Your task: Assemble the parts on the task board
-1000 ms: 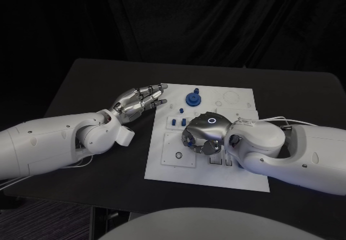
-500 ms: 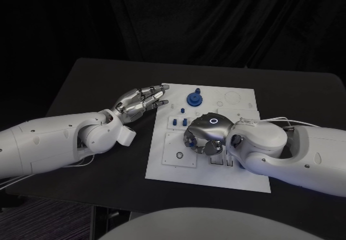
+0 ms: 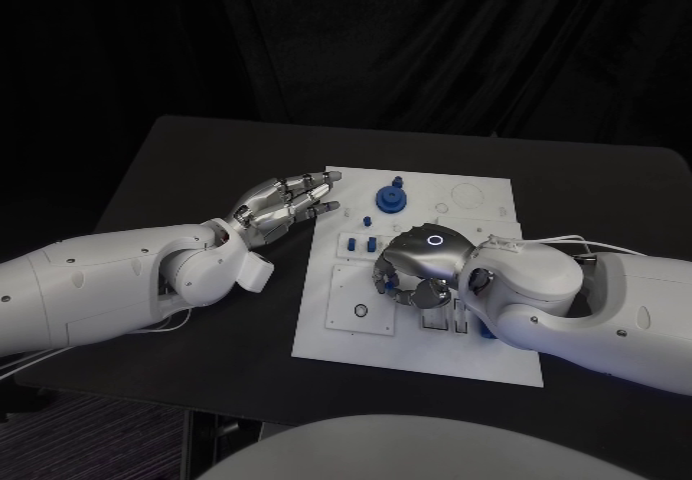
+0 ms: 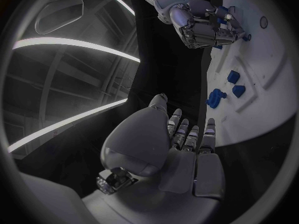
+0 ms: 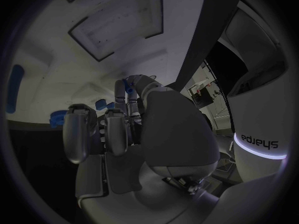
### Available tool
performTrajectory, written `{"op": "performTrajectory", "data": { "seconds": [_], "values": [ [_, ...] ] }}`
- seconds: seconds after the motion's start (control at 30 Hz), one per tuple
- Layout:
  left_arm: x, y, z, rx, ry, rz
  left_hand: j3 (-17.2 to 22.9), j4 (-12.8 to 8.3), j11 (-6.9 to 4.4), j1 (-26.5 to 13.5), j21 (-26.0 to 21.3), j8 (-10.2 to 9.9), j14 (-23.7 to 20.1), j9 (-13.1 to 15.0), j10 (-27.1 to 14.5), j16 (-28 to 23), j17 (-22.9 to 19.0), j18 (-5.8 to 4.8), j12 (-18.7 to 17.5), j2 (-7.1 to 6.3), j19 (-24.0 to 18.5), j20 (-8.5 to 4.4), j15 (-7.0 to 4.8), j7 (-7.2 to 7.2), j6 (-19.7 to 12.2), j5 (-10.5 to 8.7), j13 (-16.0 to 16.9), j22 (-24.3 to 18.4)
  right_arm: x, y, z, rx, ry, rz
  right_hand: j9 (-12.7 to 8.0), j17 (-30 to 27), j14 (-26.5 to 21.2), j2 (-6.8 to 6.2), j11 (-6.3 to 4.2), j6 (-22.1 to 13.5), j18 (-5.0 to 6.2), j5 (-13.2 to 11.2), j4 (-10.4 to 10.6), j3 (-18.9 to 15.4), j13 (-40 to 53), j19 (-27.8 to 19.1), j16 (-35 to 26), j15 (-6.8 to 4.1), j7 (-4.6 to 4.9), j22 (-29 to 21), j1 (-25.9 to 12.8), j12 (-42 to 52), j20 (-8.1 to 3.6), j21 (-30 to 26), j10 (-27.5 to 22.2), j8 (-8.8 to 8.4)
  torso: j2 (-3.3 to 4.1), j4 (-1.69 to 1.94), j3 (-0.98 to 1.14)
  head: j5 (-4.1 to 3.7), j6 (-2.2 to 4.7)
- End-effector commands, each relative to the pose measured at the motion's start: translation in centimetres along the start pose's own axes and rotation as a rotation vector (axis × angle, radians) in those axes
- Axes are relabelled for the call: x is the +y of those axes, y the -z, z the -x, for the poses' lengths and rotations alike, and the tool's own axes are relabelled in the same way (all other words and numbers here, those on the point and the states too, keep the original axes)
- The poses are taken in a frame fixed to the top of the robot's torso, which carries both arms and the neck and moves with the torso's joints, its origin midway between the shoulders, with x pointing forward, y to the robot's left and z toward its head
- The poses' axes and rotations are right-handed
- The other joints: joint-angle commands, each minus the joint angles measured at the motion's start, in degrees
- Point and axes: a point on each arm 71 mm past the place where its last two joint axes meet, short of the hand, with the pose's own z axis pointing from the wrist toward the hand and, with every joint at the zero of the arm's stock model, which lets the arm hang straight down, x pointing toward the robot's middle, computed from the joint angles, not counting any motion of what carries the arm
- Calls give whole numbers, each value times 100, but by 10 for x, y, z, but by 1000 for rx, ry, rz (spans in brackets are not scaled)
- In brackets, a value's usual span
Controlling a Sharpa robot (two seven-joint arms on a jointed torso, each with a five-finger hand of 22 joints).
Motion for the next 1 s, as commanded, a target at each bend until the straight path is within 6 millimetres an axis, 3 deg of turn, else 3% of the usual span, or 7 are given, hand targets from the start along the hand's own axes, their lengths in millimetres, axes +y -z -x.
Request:
{"op": "performTrajectory", "data": {
  "seconds": [0.03, 0.57, 0.8, 1.0],
  "values": [
    [0, -1, -2, 16, 15, -4, 1, 32, 8, 3, -21, 29, 1, 5, -15, 23, 9, 107, -33, 4, -10, 27, 41, 10, 0, -7, 1, -8, -2, 0, -2, -3, -1, -9, -13, 922, 451, 36, 26, -20, -20, 10, -7, 45, -14, 230, -13, 29, 21, 1236, -30, -46, 34, 11, 11, -34, -4, 4, -2, -3, -1],
    [3, -2, -3, 22, 19, 5, 6, 35, 10, 3, -21, 30, -1, 6, -16, 22, 8, 108, -32, 9, -11, 28, 42, 11, 2, 3, 1, -10, 1, -1, -2, -1, -7, 4, -62, 895, 442, 50, 48, -42, -13, -38, 18, 43, -63, 213, -37, 50, 40, 1226, -69, -112, 52, -25, 36, -107, 8, 8, -9, 13, -1],
    [3, -1, -2, 20, 20, 7, 13, 40, 15, 3, -22, 34, -4, 9, -18, 22, 7, 108, -31, 18, -13, 30, 44, 14, 9, 10, 2, -14, -1, 5, 0, -30, -114, -1, -116, 915, 450, 148, 41, -12, -14, 60, 95, 76, -120, 220, -16, 47, 24, 1230, -138, -171, 59, -16, 109, -162, 7, 1, -5, 68, -1],
    [3, 0, -2, 17, 19, 9, 13, 40, 15, 3, -22, 34, -4, 9, -18, 22, 7, 108, -31, 18, -13, 30, 44, 14, 9, 10, 2, -14, -5, 12, 1, -52, -184, -18, -135, 925, 455, 152, 27, 3, -18, 111, 86, 87, -150, 232, -5, 36, 17, 1237, -129, -196, 52, 5, 159, -181, 3, 3, -1, 84, -1]
  ]
}}
